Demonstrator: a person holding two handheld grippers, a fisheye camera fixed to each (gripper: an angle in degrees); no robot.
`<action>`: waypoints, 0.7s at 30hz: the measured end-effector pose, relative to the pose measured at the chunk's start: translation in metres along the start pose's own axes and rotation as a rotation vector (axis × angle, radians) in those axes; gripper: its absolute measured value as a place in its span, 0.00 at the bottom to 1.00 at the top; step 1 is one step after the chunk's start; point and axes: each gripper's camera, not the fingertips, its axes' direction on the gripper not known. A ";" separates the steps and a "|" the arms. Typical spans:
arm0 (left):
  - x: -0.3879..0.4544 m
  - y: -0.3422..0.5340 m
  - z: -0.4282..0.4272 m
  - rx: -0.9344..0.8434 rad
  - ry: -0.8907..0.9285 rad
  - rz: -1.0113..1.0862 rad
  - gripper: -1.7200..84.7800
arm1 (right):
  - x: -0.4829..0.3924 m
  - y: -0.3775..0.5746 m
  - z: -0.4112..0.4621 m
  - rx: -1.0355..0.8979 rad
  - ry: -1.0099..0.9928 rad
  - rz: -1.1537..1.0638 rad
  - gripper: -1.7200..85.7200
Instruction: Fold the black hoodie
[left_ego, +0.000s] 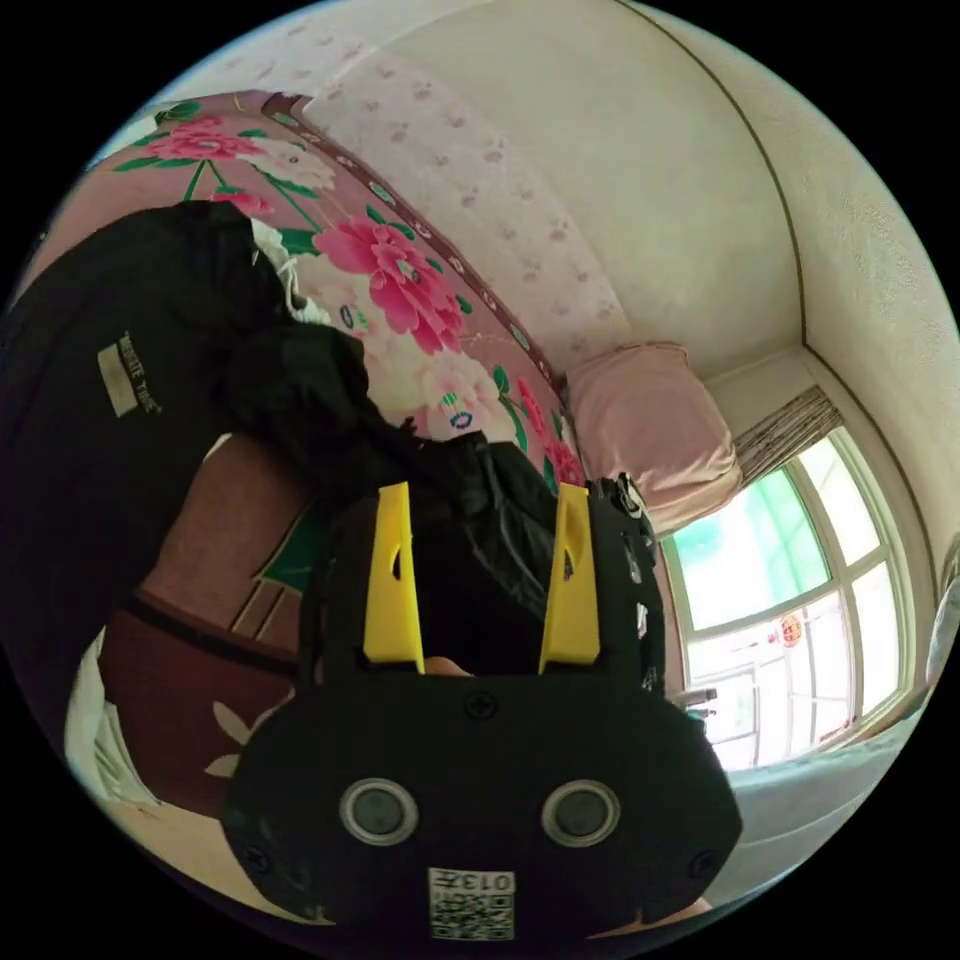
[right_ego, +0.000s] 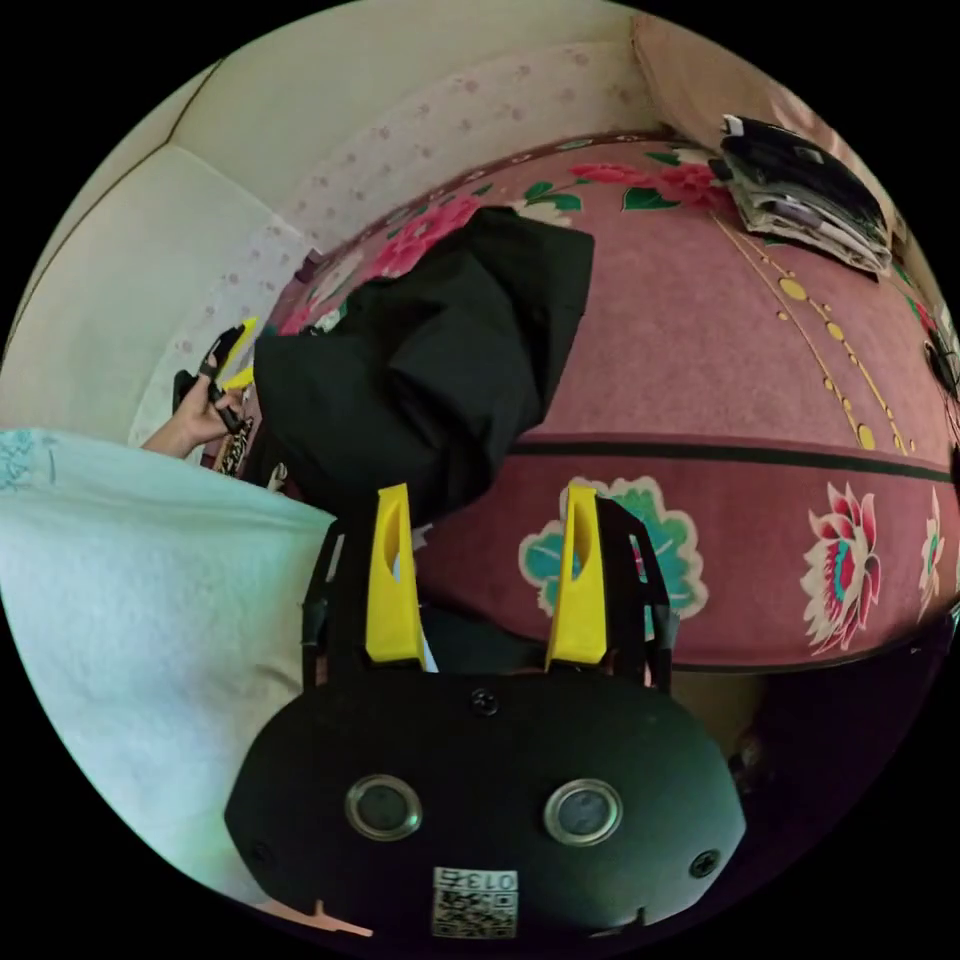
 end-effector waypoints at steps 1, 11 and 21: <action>-0.005 -0.002 0.004 -0.061 -0.012 0.015 0.26 | -0.010 -0.003 0.013 -0.014 0.004 -0.004 0.25; 0.051 0.007 0.135 -0.677 0.334 0.261 0.32 | 0.006 -0.068 0.101 -0.225 -0.304 0.231 0.14; 0.090 -0.027 0.176 -0.955 0.540 0.434 0.04 | -0.119 -0.097 0.034 -0.215 0.052 -0.215 0.09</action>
